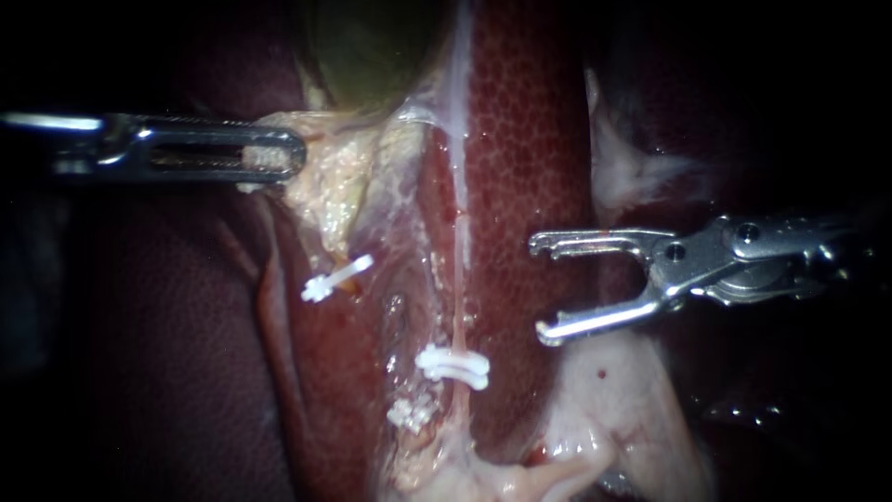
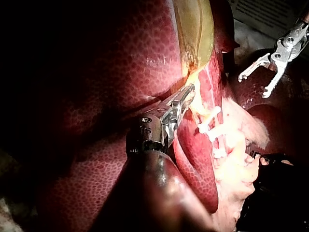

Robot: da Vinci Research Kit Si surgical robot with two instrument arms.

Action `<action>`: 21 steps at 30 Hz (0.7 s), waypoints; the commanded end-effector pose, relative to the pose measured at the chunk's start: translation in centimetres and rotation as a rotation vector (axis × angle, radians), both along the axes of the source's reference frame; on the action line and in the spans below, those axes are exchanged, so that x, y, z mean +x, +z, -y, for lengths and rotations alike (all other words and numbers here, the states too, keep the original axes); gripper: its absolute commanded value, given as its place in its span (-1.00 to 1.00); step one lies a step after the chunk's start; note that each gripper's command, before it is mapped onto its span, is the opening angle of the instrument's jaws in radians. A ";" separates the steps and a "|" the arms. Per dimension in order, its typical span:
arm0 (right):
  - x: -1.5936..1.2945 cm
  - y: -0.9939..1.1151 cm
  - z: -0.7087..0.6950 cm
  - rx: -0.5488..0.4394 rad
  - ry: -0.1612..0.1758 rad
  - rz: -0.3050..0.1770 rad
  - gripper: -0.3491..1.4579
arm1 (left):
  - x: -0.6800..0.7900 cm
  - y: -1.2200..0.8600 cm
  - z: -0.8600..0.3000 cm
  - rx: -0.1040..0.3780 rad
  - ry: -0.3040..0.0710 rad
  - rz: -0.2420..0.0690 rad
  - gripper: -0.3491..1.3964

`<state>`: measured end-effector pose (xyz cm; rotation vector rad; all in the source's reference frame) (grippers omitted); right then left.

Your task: Going back second clip right tube

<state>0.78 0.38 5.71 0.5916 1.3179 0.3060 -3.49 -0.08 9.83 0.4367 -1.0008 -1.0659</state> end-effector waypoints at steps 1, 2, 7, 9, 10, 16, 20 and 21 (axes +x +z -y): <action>0.00 0.00 0.00 0.001 0.000 0.001 0.05 | -0.03 0.05 0.02 0.000 0.005 0.000 -0.85; 0.00 0.00 0.00 0.001 0.000 0.001 0.05 | -0.05 0.08 0.04 0.000 0.010 -0.004 -0.85; 0.00 0.00 0.00 0.001 0.000 0.001 0.05 | -0.19 0.28 0.13 0.002 0.031 -0.008 -0.83; 0.00 0.00 0.00 0.001 0.002 -0.002 0.05 | -0.25 0.35 0.17 -0.001 0.045 -0.011 -0.83; 0.00 0.00 0.00 0.001 0.002 -0.002 0.05 | -0.28 0.38 0.18 -0.001 0.048 -0.012 -0.83; 0.00 0.00 0.00 0.001 0.004 -0.004 0.05 | -0.41 0.52 0.27 0.013 0.063 -0.015 -0.83; 0.00 0.00 0.01 0.001 0.004 -0.004 0.05 | -0.45 0.54 0.29 0.013 0.067 -0.012 -0.83; 0.00 0.00 0.01 0.001 0.004 -0.004 0.05 | -0.45 0.54 0.29 0.013 0.068 -0.012 -0.83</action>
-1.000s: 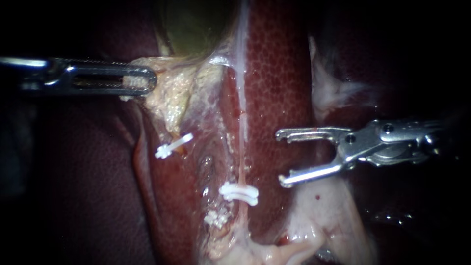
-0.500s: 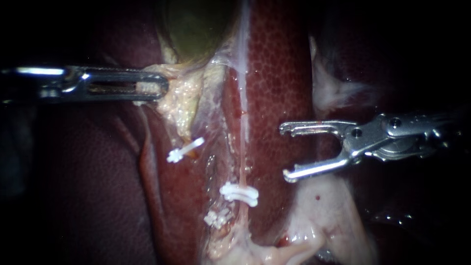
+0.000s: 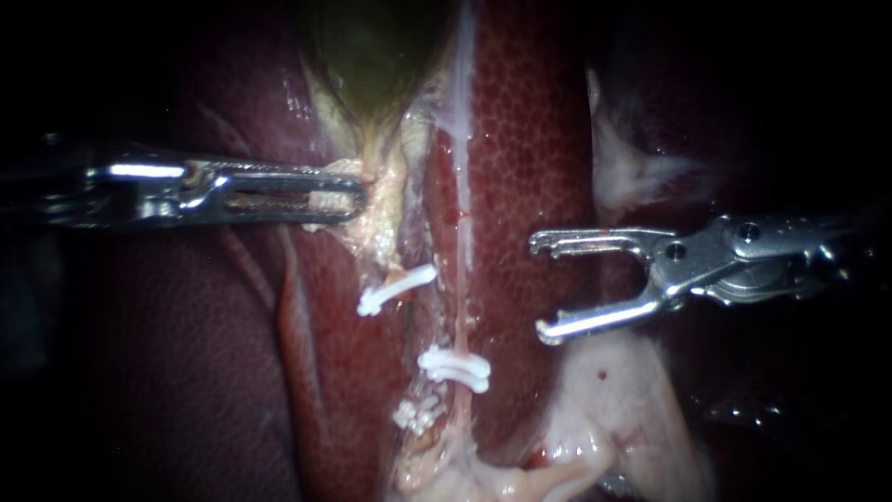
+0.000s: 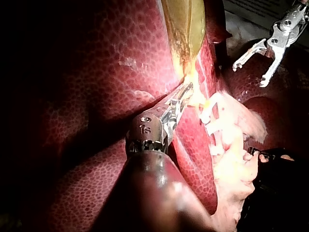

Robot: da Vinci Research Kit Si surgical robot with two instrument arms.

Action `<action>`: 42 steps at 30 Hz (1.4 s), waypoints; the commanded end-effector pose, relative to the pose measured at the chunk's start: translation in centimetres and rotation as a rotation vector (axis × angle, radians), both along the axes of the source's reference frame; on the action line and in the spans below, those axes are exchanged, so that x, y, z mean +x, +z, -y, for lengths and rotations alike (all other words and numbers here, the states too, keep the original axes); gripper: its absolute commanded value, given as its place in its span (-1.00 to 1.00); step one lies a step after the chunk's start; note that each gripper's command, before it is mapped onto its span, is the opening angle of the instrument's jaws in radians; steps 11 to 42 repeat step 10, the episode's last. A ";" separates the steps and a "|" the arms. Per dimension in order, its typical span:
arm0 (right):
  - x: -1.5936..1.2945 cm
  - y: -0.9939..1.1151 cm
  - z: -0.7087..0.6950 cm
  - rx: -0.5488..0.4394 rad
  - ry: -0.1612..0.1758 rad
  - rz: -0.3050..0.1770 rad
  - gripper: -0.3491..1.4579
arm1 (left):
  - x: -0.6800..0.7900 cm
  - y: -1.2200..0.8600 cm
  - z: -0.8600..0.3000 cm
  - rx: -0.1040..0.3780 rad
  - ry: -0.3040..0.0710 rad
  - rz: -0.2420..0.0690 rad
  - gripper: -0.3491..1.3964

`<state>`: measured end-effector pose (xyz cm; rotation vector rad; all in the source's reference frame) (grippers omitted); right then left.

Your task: Going back second clip right tube

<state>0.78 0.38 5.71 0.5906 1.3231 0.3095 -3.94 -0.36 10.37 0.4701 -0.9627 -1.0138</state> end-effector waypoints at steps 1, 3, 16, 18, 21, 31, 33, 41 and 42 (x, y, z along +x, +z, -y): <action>0.00 0.00 0.00 0.000 0.002 -0.002 0.05 | 0.00 0.00 0.00 0.000 0.001 0.001 -0.83; 0.01 0.00 0.00 0.000 0.003 -0.005 0.05 | 0.00 0.00 0.00 0.000 0.001 0.001 -0.83; 0.01 -0.01 0.00 0.000 0.003 -0.005 0.05 | 0.00 0.00 0.00 0.000 0.001 0.001 -0.83; 0.01 -0.01 0.00 0.000 0.003 -0.005 0.05 | 0.00 0.00 0.00 0.000 0.001 0.001 -0.83; 0.01 -0.01 0.00 0.000 0.003 -0.005 0.05 | 0.00 0.00 0.00 0.000 0.001 0.001 -0.83; 0.01 -0.01 0.00 0.000 0.003 -0.005 0.05 | 0.00 0.00 0.00 0.000 0.001 0.001 -0.83; 0.01 -0.01 0.00 0.000 0.003 -0.005 0.05 | 0.00 0.00 0.00 0.000 0.001 0.001 -0.83; 0.01 -0.01 0.00 0.000 0.003 -0.005 0.05 | 0.00 0.00 0.00 0.000 0.001 0.001 -0.83; 0.01 -0.01 0.00 0.000 0.003 -0.005 0.05 | 0.00 0.00 0.00 0.000 0.001 0.001 -0.83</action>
